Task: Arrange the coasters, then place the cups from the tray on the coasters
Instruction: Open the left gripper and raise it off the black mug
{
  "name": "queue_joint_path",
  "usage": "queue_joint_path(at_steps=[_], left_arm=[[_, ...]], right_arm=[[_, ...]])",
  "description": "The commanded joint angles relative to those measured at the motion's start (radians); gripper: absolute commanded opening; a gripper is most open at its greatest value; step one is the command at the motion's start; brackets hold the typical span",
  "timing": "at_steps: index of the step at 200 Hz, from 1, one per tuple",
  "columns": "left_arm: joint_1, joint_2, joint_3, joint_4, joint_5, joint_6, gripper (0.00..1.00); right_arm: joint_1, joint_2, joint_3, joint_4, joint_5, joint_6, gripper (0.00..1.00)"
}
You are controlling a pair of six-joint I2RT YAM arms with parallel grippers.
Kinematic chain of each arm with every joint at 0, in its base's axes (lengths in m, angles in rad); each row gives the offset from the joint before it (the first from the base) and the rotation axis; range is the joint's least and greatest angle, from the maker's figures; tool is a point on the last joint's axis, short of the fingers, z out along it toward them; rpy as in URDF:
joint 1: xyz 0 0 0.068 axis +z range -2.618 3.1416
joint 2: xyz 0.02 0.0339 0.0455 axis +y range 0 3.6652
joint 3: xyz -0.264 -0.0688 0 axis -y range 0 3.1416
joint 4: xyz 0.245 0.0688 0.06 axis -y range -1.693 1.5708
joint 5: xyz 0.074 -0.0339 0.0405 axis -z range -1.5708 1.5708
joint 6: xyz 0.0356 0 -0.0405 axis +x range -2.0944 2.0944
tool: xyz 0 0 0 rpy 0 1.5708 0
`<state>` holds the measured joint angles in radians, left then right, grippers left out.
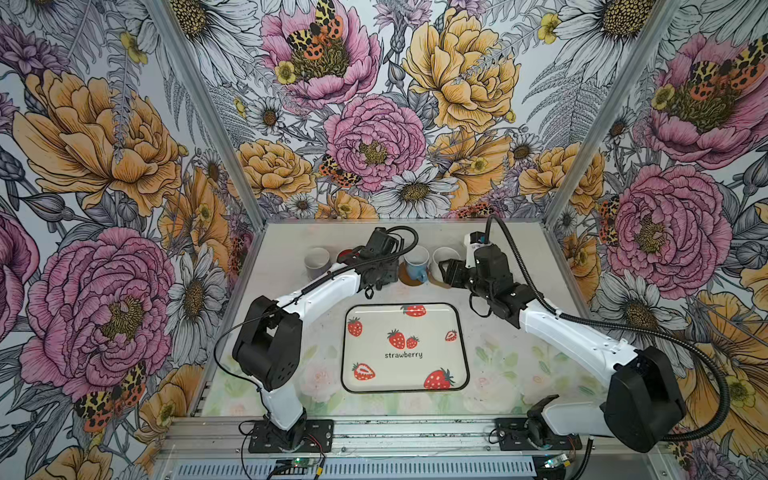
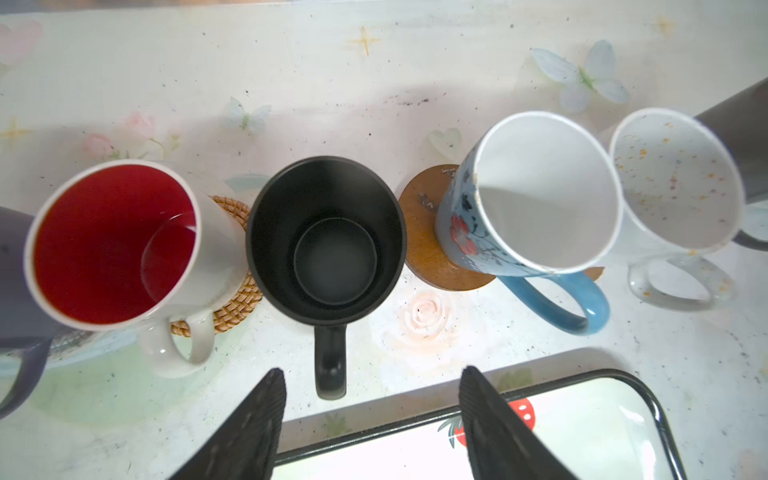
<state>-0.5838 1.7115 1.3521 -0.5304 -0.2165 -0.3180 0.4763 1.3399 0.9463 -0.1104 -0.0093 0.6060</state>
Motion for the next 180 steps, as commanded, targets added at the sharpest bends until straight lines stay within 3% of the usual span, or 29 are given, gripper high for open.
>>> queue_joint_path(at_steps=[1, 38, 60, 81, 84, 87, 90, 141, 163, 180], left_arm=[[-0.01, -0.086, -0.044, 0.018, -0.056, -0.01, 0.71], [-0.017, -0.286, -0.143, 0.032, -0.141, 0.007, 0.82], [-0.008, -0.443, -0.246, 0.091, -0.219, 0.028, 0.99], [0.037, -0.589, -0.366, 0.16, -0.241, 0.061, 0.99], [0.046, -0.61, -0.381, 0.167, -0.245, 0.066, 0.99], [0.053, -0.63, -0.4, 0.175, -0.252, 0.07, 0.99], [0.062, -0.652, -0.417, 0.182, -0.26, 0.074, 0.99], [0.276, -0.914, -0.793, 0.497, -0.327, 0.159, 0.99], [0.377, -0.929, -0.953, 0.735, -0.268, 0.192, 0.99], [0.441, -0.876, -1.041, 0.928, -0.211, 0.226, 0.99]], right_arm=[[-0.007, -0.044, -0.009, 0.023, -0.003, -0.004, 0.63], [-0.019, -0.116, -0.035, -0.012, 0.028, -0.032, 0.69], [-0.045, -0.19, -0.068, -0.033, 0.048, -0.055, 0.73], [-0.083, -0.271, -0.111, -0.05, 0.089, -0.079, 0.78], [-0.088, -0.283, -0.117, -0.052, 0.097, -0.084, 0.83], [-0.094, -0.295, -0.124, -0.055, 0.107, -0.088, 0.97], [-0.099, -0.307, -0.131, -0.057, 0.115, -0.093, 0.99], [-0.169, -0.457, -0.253, -0.06, 0.316, -0.239, 1.0], [-0.192, -0.45, -0.288, -0.046, 0.376, -0.329, 1.0], [-0.221, -0.416, -0.319, -0.001, 0.356, -0.381, 1.0]])
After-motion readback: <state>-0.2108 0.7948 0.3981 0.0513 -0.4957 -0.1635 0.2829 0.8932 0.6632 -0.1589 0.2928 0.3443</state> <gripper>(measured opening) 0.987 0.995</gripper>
